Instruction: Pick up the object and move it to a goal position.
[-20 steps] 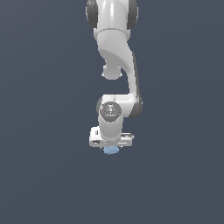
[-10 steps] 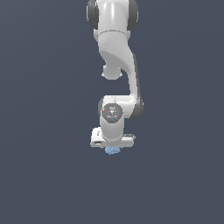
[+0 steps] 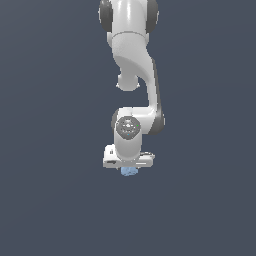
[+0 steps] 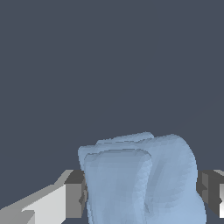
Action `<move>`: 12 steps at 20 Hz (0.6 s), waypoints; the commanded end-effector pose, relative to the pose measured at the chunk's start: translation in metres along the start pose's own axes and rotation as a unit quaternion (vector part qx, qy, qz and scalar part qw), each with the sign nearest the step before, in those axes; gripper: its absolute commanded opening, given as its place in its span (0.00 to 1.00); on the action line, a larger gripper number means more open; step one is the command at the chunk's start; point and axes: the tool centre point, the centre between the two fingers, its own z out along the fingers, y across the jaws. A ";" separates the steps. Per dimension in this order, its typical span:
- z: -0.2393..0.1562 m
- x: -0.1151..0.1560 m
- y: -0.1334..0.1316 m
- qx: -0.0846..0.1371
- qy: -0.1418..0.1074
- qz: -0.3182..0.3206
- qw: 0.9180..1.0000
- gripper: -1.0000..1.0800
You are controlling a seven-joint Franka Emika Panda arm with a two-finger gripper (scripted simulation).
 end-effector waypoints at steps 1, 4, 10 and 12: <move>-0.010 0.001 -0.001 0.000 0.000 0.000 1.000 0.00; -0.029 0.003 -0.002 0.000 0.000 0.000 1.000 0.00; -0.082 0.010 -0.005 0.000 -0.001 -0.001 1.000 0.00; -0.103 0.012 -0.006 0.000 -0.001 -0.001 1.000 0.00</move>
